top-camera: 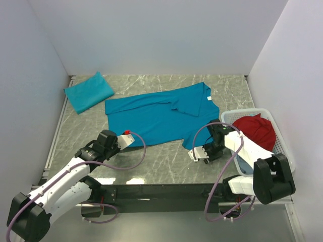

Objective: Fold and stack the t-shirts
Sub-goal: Fold the tshirt

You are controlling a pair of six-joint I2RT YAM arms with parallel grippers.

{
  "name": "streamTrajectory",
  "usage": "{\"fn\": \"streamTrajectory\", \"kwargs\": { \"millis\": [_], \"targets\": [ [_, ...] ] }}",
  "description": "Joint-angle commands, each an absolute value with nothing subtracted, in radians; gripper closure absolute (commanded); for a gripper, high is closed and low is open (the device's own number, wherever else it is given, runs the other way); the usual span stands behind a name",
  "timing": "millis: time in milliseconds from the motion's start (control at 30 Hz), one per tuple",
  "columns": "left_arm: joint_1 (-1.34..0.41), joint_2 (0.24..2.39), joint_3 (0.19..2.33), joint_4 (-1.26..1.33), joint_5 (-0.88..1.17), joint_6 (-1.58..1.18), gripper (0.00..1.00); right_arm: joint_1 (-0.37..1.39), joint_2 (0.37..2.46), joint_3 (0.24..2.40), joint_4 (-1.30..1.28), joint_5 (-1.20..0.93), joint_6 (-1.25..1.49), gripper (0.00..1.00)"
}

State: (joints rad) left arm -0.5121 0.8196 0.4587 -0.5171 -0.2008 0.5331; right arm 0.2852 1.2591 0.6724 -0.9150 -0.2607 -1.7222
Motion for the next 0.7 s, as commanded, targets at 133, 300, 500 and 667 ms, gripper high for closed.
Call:
{"fn": "streamTrajectory", "kwargs": {
  "millis": [133, 300, 500, 667],
  "targets": [
    [-0.508, 0.793, 0.472, -0.509, -0.206, 0.518, 0.99, 0.334, 1.319, 0.658, -0.853, -0.226, -1.686, 0.58],
    [-0.508, 0.787, 0.472, -0.514, -0.206, 0.518, 1.0, 0.336, 1.329, 0.64, -0.844, -0.19, -1.681, 0.6],
    [-0.508, 0.785, 0.472, -0.508, -0.201, 0.52, 1.0, 0.334, 1.327, 0.632, -0.835, -0.181, -1.672, 0.6],
    [-0.508, 0.775, 0.471, -0.509, -0.199, 0.52, 1.0, 0.336, 1.351, 0.629, -0.816, -0.193, -1.652, 0.79]
  ]
}}
